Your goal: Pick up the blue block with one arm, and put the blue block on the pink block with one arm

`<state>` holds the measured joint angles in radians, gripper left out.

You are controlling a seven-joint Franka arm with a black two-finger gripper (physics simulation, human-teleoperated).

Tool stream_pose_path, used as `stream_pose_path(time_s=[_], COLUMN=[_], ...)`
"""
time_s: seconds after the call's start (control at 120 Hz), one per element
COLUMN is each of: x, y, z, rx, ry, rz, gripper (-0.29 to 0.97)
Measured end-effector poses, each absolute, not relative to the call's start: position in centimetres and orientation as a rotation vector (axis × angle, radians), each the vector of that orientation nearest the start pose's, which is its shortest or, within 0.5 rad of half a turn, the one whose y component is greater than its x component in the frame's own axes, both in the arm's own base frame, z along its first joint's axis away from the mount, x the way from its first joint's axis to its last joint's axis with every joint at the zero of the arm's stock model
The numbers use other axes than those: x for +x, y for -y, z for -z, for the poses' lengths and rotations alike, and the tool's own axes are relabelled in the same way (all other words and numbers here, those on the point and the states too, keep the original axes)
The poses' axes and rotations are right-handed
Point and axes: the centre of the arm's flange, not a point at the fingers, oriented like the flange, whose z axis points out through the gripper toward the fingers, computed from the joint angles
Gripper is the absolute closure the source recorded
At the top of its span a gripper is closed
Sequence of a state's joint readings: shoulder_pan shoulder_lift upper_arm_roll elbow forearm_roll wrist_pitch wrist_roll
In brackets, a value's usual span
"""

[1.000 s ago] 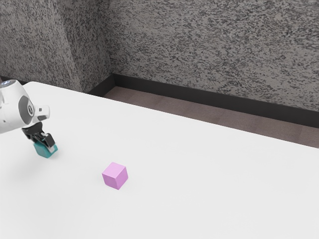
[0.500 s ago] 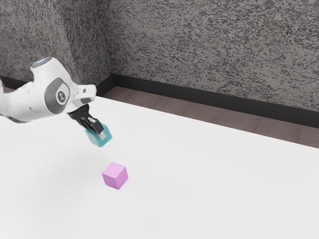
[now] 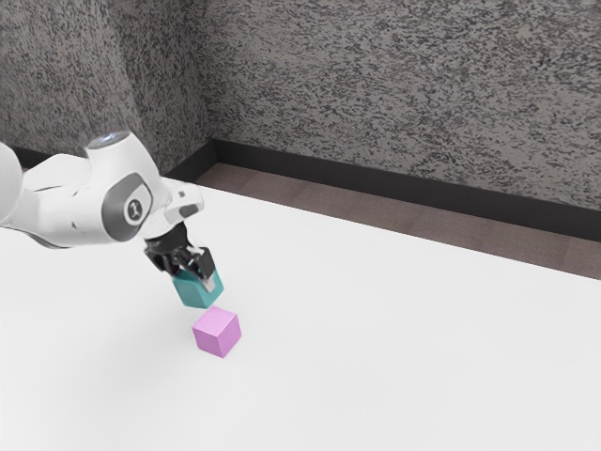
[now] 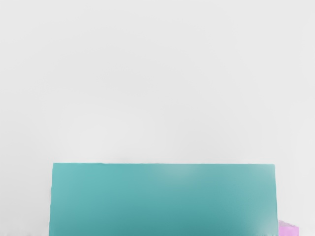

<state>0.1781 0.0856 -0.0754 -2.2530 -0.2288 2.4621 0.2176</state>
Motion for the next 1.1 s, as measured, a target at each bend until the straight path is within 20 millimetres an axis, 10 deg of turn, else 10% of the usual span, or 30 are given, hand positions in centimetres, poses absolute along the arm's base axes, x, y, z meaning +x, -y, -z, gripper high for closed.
stream_pose_path(time_s=[0.883, 1.1], x=[51.3, 51.4], y=[1.2, 2.4], z=[-34.3, -34.7], rx=[-3.141, -3.146], ry=[0.112, 0.11], rz=[0.177, 0.187], gripper=[0.35, 0.14])
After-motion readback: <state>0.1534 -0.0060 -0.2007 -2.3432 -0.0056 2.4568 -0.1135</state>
